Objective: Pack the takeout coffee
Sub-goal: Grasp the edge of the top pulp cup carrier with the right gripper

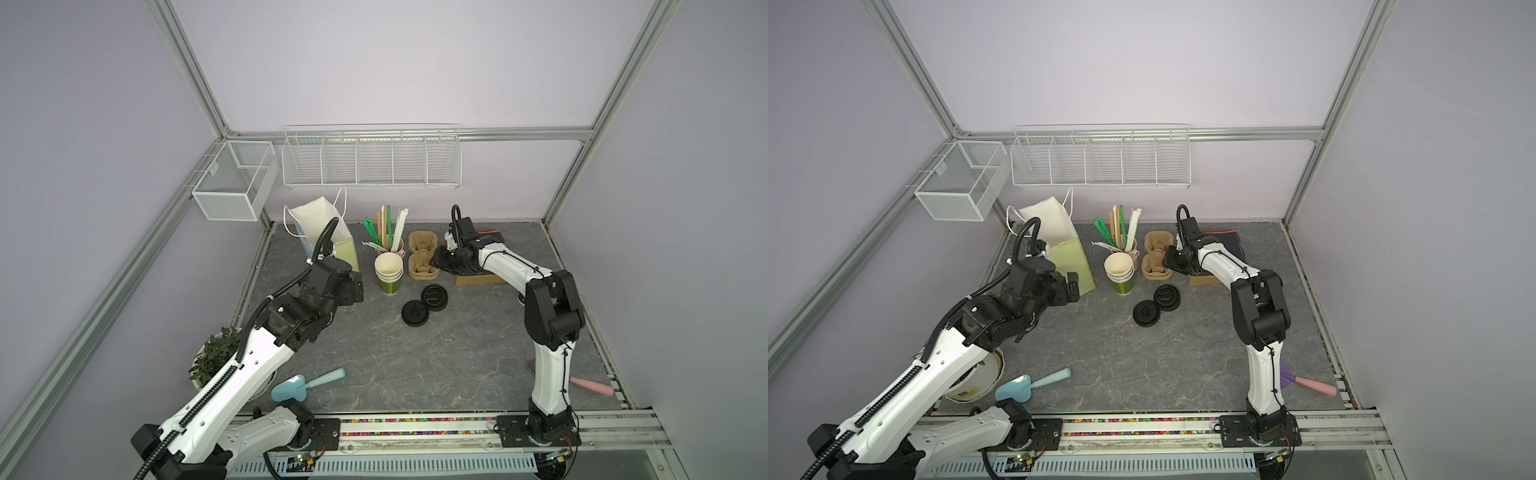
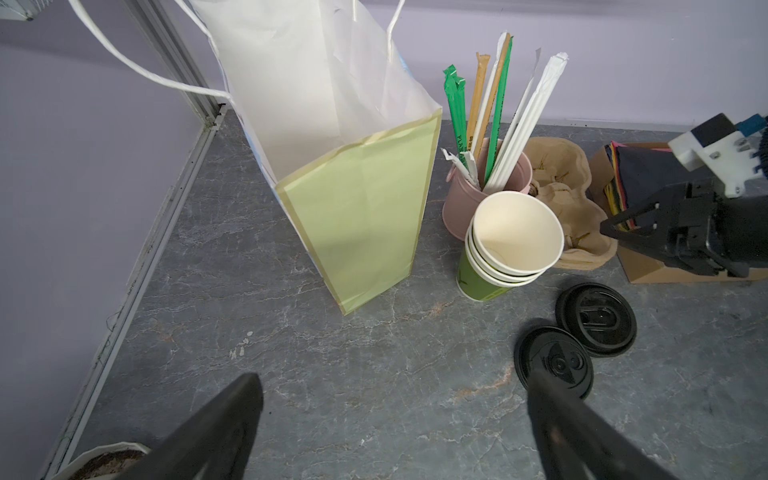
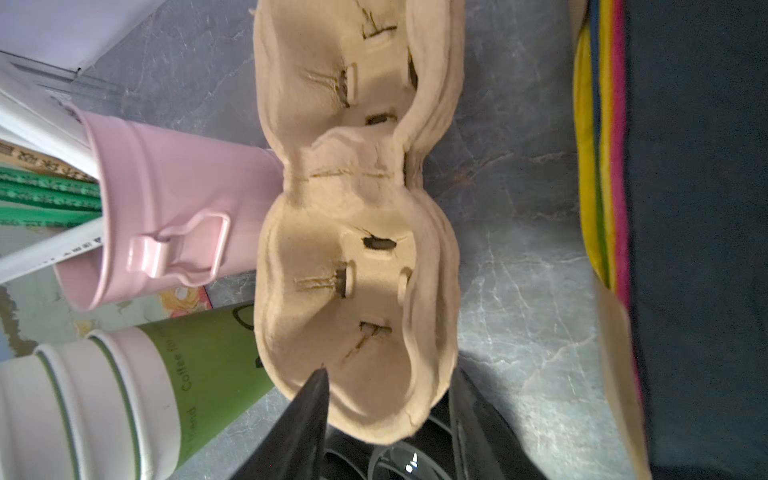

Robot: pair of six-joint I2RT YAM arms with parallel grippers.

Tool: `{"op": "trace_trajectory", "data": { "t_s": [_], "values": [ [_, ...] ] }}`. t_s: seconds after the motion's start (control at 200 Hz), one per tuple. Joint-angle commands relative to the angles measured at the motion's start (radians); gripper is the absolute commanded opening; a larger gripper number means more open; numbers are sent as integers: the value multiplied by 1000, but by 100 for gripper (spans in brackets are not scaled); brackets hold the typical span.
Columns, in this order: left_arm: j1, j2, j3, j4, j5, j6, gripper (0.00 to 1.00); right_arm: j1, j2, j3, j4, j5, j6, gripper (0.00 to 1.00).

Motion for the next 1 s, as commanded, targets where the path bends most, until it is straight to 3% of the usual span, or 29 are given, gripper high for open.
{"op": "trace_trajectory", "data": {
  "t_s": [0.0, 0.32, 0.575, 0.995],
  "values": [
    [8, 8, -7, -5, -19, 17, 99, 5, 24, 19, 10, 12, 11, 50],
    [10, 22, -6, -7, -9, 21, 99, 4, 51, 28, 10, 16, 20, 48],
    [13, 26, -6, -7, -9, 21, 99, 4, 65, 41, 3, 22, 19, 35],
    [23, 38, -3, -7, -2, 21, 99, 4, 72, 68, 3, 12, 9, 23]
  ]
}}
